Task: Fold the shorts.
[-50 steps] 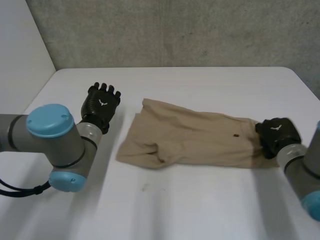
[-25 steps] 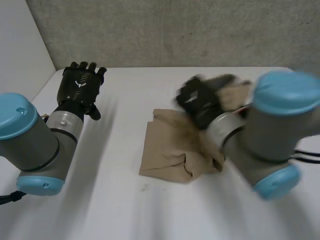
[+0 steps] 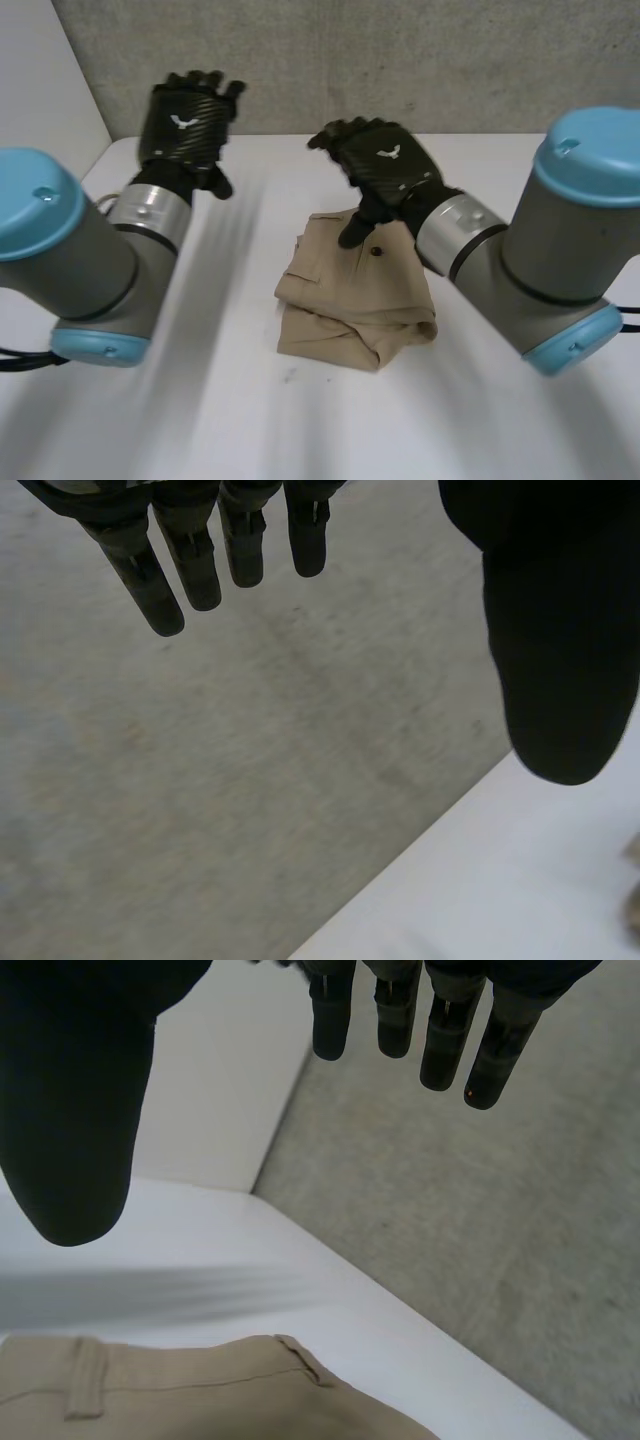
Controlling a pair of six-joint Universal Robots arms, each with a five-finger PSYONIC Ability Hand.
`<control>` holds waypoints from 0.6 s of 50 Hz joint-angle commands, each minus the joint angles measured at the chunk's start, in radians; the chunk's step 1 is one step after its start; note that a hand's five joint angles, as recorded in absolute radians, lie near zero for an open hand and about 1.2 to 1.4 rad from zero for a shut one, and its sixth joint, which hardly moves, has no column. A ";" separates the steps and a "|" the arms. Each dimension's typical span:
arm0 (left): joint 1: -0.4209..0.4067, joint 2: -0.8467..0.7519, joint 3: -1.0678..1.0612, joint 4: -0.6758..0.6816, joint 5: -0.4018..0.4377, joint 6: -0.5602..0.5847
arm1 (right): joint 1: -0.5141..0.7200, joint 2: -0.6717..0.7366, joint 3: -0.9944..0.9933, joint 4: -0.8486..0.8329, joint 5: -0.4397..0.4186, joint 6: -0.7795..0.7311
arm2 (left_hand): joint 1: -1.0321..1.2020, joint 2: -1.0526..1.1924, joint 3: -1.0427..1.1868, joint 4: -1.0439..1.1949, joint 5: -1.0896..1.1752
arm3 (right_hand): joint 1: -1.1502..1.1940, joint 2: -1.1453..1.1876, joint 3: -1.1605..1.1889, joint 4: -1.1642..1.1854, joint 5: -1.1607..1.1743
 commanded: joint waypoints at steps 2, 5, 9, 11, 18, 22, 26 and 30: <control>-0.143 -0.149 0.170 -0.111 0.004 -0.108 | -0.073 0.123 -0.095 0.147 0.141 0.055 | 0.001 -0.009 -0.019 -0.010 -0.029 | -0.032 -0.044 -0.039 -0.059 -0.070; -0.163 -0.243 0.261 -0.160 0.013 -0.151 | -0.085 0.153 -0.113 0.183 0.178 0.053 | 0.010 0.000 -0.010 -0.001 -0.021 | -0.032 -0.044 -0.039 -0.059 -0.070; -0.166 -0.372 0.380 -0.231 0.030 -0.163 | -0.106 0.196 -0.124 0.200 0.160 0.053 | 0.013 0.003 -0.007 0.002 -0.018 | -0.032 -0.044 -0.039 -0.059 -0.070; -0.166 -0.447 0.451 -0.288 0.039 -0.163 | -0.111 0.221 -0.135 0.206 0.137 0.053 | 0.016 0.006 -0.004 0.005 -0.015 | -0.032 -0.044 -0.039 -0.059 -0.070; -0.142 -0.591 0.580 -0.465 0.043 -0.162 | -0.145 0.299 -0.150 0.227 0.097 0.029 | 0.022 0.012 0.002 0.010 -0.009 | -0.032 -0.044 -0.039 -0.059 -0.070; -0.127 -0.619 0.582 -0.541 0.041 -0.159 | -0.151 0.340 -0.153 0.250 0.096 -0.031 | 0.027 0.018 0.008 0.016 -0.003 | -0.032 -0.044 -0.039 -0.059 -0.070; -0.125 -0.627 0.577 -0.595 0.020 -0.157 | -0.153 0.371 -0.156 0.267 0.105 -0.091 | 0.033 0.024 0.014 0.022 0.003 | -0.032 -0.044 -0.039 -0.059 -0.070; -0.123 -0.616 0.562 -0.615 0.000 -0.153 | -0.151 0.379 -0.156 0.267 0.100 -0.141 | 0.045 0.035 0.025 0.034 0.015 | -0.032 -0.044 -0.039 -0.059 -0.070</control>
